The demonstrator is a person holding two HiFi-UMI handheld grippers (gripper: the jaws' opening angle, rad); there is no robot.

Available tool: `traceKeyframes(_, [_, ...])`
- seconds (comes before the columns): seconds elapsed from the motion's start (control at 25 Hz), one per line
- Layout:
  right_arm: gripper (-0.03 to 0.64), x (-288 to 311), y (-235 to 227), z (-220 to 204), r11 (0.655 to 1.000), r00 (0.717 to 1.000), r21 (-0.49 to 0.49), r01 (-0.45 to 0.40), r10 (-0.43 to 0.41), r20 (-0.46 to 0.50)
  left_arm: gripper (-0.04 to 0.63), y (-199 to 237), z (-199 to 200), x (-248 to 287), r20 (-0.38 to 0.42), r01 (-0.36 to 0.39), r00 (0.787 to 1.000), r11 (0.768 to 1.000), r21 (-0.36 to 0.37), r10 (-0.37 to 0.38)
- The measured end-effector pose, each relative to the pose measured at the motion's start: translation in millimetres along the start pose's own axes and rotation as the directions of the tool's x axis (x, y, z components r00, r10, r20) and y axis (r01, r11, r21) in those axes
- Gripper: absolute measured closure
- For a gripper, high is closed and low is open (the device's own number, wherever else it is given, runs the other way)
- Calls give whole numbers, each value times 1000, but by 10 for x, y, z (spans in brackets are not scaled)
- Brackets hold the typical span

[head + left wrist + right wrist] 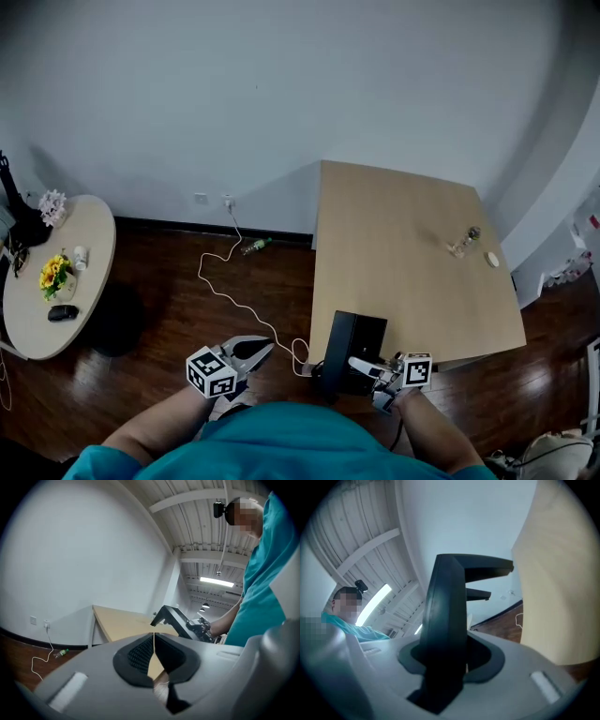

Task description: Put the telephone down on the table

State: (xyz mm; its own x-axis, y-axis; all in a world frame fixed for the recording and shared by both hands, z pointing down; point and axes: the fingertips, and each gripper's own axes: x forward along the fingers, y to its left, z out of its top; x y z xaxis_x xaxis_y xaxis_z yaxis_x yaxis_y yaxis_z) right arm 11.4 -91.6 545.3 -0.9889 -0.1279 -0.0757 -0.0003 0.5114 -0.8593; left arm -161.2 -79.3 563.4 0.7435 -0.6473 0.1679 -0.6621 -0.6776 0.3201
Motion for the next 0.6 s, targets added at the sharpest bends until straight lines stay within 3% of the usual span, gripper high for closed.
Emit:
traceKeyframes(0.24, [460,-416,-183,390,1000,997,0,24,-24,70,581,-53,128,542,8,48,999,999,7,-48])
traceKeyframes(0.6, [460,-917,-380,884,991,978,-19,130,-125,167,586,18,312,1452,-44,211,977,976,60,-209])
